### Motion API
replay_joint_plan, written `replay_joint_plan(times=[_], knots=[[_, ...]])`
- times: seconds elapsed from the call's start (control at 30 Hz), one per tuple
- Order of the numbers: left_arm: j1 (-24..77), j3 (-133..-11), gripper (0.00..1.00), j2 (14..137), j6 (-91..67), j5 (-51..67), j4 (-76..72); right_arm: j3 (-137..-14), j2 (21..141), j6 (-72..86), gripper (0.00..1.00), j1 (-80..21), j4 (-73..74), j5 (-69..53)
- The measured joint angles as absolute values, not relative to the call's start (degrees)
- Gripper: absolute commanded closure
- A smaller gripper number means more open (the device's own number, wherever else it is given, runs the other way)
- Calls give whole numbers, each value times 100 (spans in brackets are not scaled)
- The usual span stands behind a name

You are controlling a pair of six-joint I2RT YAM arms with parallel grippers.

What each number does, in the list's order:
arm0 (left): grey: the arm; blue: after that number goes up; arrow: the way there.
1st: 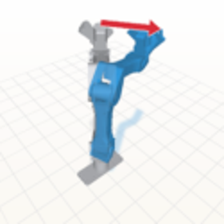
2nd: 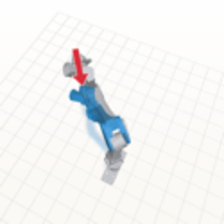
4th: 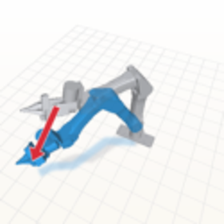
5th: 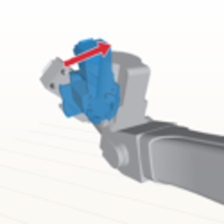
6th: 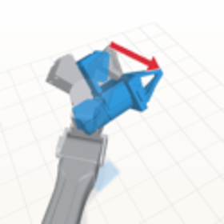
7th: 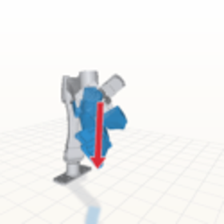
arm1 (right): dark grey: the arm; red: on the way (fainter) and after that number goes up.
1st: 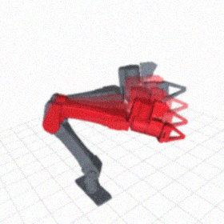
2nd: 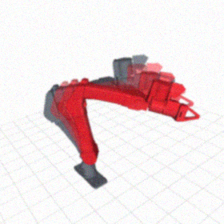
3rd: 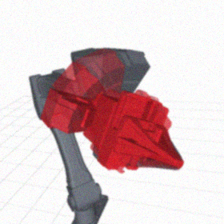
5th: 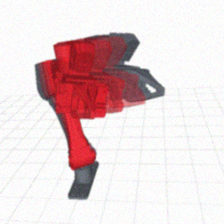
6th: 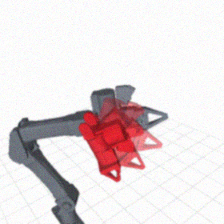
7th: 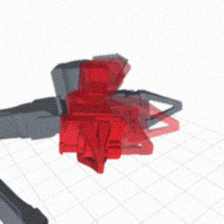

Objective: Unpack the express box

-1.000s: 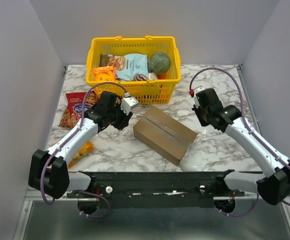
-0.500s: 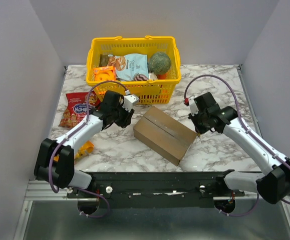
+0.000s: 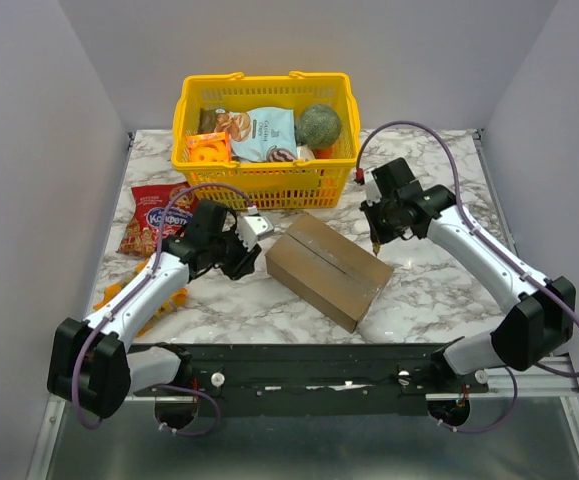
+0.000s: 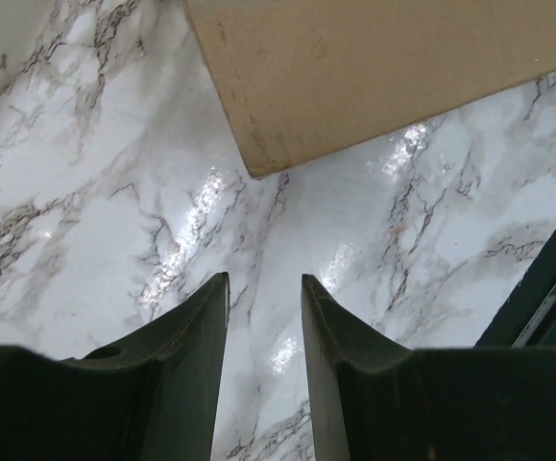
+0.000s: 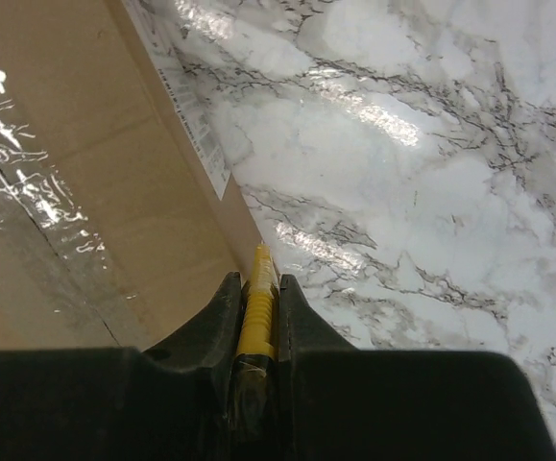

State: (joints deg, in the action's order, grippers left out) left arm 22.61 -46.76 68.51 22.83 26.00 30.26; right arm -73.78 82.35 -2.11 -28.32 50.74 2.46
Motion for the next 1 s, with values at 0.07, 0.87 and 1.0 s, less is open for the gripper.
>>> replay_joint_plan(times=[0.07,0.87,1.0], knots=[[2222,-4668,56,6805,2228,2394,3002,-7376,8191,-174,100,-2832,5065,469],[1706,-4882,55,6010,2001,1885,3216,-7454,9349,-1852,100,-4414,2099,-873],[1651,-4875,50,5535,2298,2294,3439,-7765,9550,-1782,100,-4805,1763,-937]])
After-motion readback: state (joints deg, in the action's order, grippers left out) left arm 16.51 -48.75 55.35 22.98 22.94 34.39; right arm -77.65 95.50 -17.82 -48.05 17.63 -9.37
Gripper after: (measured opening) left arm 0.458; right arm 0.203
